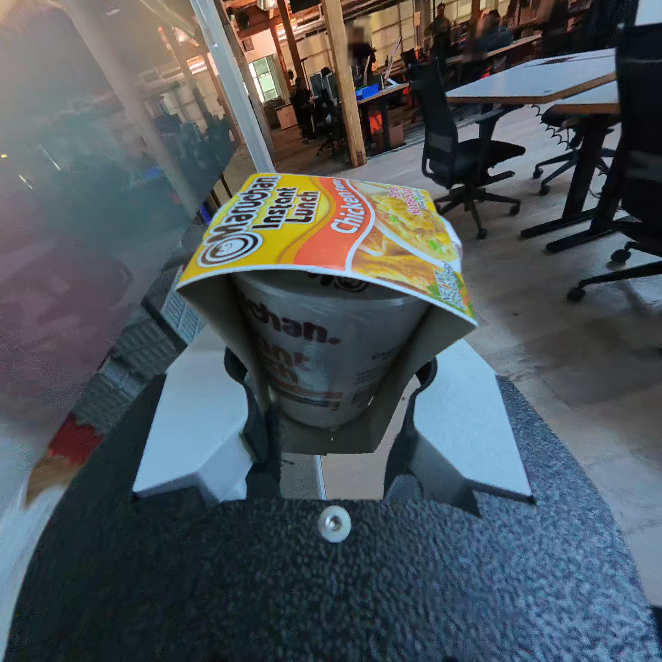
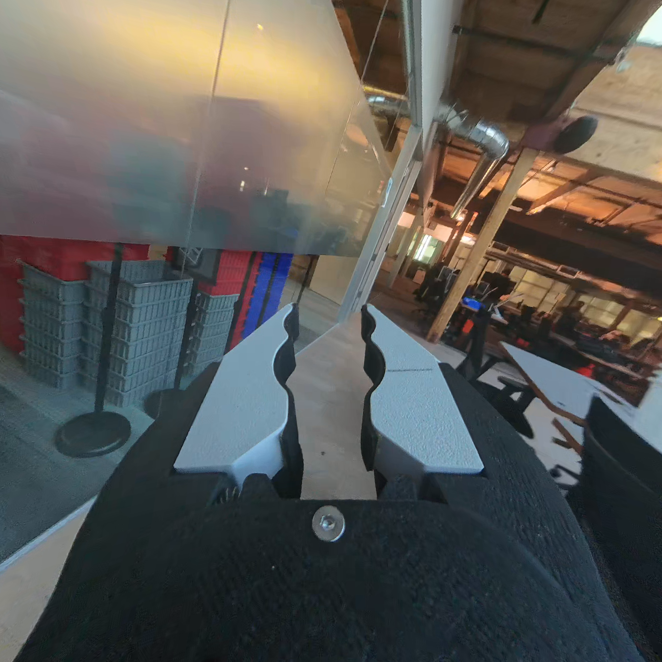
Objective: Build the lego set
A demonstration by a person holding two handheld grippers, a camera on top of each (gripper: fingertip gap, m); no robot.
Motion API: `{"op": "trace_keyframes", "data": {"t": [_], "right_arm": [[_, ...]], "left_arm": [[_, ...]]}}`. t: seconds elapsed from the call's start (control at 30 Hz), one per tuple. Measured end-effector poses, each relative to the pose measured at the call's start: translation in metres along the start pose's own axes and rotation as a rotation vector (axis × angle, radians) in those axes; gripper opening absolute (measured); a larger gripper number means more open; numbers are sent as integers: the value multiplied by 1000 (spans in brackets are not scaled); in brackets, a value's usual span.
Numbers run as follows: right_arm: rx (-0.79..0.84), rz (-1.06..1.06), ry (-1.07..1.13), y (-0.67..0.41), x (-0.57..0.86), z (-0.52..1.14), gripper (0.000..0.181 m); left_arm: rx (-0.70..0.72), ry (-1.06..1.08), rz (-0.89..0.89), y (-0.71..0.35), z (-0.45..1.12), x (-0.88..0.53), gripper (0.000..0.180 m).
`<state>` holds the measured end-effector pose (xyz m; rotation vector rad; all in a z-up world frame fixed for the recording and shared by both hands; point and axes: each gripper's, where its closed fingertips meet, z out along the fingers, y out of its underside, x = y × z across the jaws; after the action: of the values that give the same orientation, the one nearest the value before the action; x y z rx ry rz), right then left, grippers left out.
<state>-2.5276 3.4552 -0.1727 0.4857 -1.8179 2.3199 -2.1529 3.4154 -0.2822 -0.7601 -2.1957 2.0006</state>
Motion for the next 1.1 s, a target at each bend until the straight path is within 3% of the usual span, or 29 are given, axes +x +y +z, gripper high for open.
{"op": "trace_keyframes", "data": {"t": [0.1, 0.27, 0.5, 0.67, 0.97, 1.1], "right_arm": [[-62, 16, -42, 34, 50, 91, 35], [-97, -5, 102, 93, 164, 182, 35], [-339, -46, 262, 286, 293, 265, 30], [-343, 35, 201, 357, 387, 422, 32], [35, 101, -39, 360, 490, 838, 31], [92, 160, -77, 396, 522, 989, 32]], "left_arm": [[146, 46, 45, -82, 130, 2, 93], [285, 224, 135, -178, 339, 44, 93], [443, 330, 82, -257, 579, 107, 94], [348, 278, 104, -281, 764, 96, 93], [185, 56, 76, -247, 1024, -1, 93], [93, -14, 27, -207, 1153, -41, 93]]}}
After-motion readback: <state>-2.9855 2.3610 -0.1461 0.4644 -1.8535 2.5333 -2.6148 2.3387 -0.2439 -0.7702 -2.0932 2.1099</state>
